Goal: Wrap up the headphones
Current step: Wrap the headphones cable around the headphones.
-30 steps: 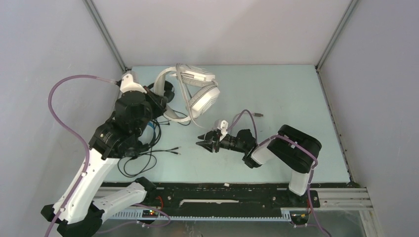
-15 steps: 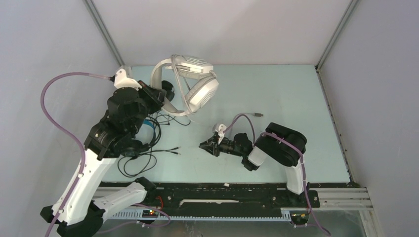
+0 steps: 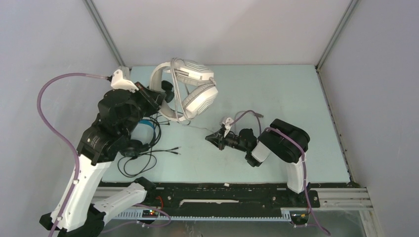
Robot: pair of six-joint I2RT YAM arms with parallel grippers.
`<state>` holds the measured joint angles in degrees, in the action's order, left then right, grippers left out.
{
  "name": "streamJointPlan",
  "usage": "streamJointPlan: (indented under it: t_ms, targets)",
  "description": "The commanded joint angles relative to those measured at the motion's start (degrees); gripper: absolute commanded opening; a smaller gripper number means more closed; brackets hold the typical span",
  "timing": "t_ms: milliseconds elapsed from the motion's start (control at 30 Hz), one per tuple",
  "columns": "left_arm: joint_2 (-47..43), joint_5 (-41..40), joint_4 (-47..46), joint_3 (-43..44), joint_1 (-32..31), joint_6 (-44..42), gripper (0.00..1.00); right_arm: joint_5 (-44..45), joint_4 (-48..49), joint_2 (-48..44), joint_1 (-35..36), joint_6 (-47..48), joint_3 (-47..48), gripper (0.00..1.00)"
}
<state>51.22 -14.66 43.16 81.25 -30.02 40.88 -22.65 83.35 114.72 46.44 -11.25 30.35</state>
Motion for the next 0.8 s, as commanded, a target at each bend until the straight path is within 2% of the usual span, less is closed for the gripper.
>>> streamJointPlan:
  t_ms: [0,133,333,600,767]
  targets:
    - [-2.9,0.2,-3.4,3.3,2.1,-0.7,0.0,2.7,3.6,-0.6,-1.9,-1.2,-1.5,0.0]
    - [-2.6,1.6,-3.6,5.1,3.9,-2.0,0.0,3.5,3.5,-0.2,-2.1,-1.2,-1.7,0.0]
    - [-2.7,-1.8,-3.0,7.6,4.9,-3.8,0.0,4.1,3.5,-0.3,-2.6,-0.4,-1.8,0.0]
    - [-3.2,-15.5,-4.0,8.4,5.2,-8.0,0.0,3.9,3.6,-0.5,-2.8,0.2,-2.1,0.0]
    - [-2.3,-17.6,-4.8,9.2,5.3,-8.8,0.0,3.4,3.6,-0.7,-2.3,0.2,-2.0,0.0]
